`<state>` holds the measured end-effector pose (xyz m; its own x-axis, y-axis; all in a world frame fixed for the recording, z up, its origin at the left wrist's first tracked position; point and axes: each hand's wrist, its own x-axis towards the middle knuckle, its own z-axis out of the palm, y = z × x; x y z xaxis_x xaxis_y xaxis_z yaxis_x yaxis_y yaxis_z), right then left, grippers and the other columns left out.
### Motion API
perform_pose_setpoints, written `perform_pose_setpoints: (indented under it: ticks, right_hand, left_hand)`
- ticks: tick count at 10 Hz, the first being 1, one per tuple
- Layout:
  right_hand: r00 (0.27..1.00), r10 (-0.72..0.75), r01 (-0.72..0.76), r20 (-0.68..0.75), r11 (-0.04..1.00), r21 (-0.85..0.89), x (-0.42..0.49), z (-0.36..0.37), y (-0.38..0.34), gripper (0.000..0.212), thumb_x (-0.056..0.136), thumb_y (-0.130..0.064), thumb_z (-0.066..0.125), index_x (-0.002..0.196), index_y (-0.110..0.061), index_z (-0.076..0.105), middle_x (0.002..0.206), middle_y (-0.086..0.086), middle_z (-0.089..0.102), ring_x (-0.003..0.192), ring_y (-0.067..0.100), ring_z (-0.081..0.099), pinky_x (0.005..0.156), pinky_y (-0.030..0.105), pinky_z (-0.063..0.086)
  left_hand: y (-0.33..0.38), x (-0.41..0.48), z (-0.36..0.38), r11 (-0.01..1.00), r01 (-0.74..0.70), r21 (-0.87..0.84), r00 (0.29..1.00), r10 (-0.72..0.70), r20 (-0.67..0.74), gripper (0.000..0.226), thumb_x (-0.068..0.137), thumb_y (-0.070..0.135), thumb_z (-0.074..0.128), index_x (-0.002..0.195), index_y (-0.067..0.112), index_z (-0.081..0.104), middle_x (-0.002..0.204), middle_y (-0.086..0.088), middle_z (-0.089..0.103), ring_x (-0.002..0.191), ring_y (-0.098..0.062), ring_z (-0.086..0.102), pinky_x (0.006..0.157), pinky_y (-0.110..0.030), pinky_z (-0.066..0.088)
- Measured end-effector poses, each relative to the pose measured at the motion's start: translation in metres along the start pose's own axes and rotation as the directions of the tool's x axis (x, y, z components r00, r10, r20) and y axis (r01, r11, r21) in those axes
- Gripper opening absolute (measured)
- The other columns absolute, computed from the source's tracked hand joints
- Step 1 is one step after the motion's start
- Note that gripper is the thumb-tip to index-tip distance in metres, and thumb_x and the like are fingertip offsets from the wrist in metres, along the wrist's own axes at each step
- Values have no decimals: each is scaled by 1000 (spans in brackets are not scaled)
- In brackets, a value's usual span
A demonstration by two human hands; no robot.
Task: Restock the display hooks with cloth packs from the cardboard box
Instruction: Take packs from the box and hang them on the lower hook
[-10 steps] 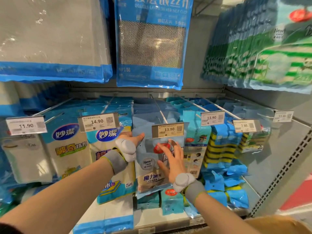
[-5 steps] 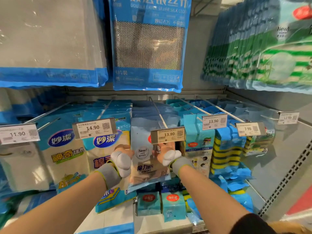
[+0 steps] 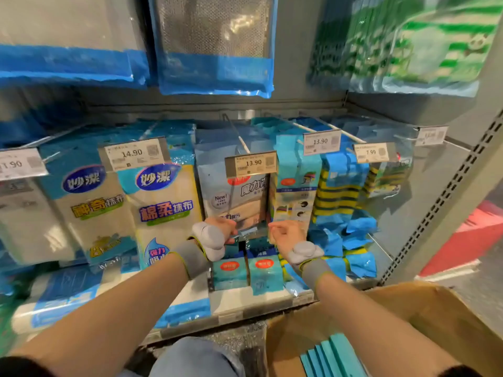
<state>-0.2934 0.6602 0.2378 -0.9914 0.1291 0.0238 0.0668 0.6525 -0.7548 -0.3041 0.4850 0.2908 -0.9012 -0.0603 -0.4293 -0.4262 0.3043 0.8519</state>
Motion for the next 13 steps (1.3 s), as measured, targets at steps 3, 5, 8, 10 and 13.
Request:
perform_pose_setpoints:
  ticks: [3,5,8,10,13]
  right_hand:
    - [899,433,-437,58,888,146,-82,-36,135,24,92,-16,55,108,-5,69,99,14,67,93,29,62,66,17,46]
    - [706,669,-655,232,742,-146,-148,-46,227,39,92,-25,53,124,-2,56,125,18,59,102,28,61,64,17,50]
    - [669,720,-548,184,646,-531,-199,-75,283,40,90,-16,54,129,-22,57,140,2,49,127,25,48,99,33,42]
    - [676,736,-513,25,496,-701,-209,-88,314,34,88,-33,55,120,-24,62,136,2,51,134,25,34,110,53,16]
    - [796,566,-552,217,824,-126,-198,-76,278,29,82,-12,70,111,-16,68,119,7,60,110,20,51,90,16,44]
  left_hand:
    - [-72,-54,135,980,196,-36,926,-173,336,26,98,11,45,75,13,57,44,2,61,26,-8,52,33,-13,36]
    - [-118,-71,215,962,230,145,829,-272,488,22,99,15,41,79,14,48,72,1,49,36,-4,52,38,-13,36]
    - [-173,-87,281,883,217,417,729,-431,532,37,98,12,44,132,-2,47,110,-10,63,92,-19,64,69,-17,52]
    - [-188,-87,304,739,-197,644,673,-376,637,52,91,26,57,140,16,42,146,-8,40,135,-25,39,112,-35,34]
    - [-219,-69,310,709,-217,671,768,-300,566,35,95,23,51,62,20,39,69,5,41,59,-3,38,54,-11,28]
